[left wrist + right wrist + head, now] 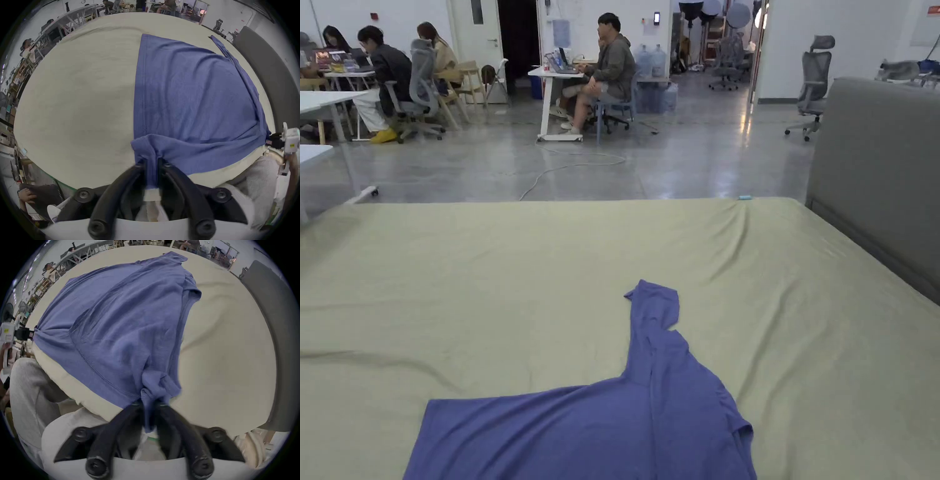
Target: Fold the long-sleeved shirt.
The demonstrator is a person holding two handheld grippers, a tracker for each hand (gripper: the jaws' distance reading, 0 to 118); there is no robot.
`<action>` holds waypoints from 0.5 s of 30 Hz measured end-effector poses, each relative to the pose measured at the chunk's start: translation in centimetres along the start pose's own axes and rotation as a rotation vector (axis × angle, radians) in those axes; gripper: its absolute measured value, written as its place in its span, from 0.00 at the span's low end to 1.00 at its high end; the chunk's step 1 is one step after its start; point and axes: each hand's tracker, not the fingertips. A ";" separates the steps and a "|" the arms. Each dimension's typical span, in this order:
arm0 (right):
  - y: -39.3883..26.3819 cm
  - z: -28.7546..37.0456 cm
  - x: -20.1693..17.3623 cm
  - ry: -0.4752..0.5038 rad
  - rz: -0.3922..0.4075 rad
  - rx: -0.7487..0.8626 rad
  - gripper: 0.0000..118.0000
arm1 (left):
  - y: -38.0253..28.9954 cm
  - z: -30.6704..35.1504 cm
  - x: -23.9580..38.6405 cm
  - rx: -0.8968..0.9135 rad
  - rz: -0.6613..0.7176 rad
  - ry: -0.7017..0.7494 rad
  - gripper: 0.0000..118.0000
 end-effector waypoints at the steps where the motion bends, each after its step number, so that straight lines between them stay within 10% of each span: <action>1: 0.3 1.6 0.0 -0.041 0.037 0.056 0.91 | 1.0 1.1 -0.1 0.019 0.037 -0.034 0.66; 5: 2.1 9.1 -0.2 -0.131 0.035 0.272 0.93 | 5.1 3.6 2.8 0.171 0.237 0.127 0.83; 10: 4.3 10.0 0.4 0.128 -0.193 0.406 0.93 | 8.2 -12.5 6.0 0.099 0.498 0.546 1.00; 11: 4.5 9.2 0.4 0.183 -0.230 0.403 0.93 | 6.7 -7.6 5.8 0.398 0.520 0.442 1.00; 15: 4.5 6.1 -0.7 0.219 -0.234 0.362 0.93 | 7.6 -12.6 2.2 0.211 0.469 0.420 1.00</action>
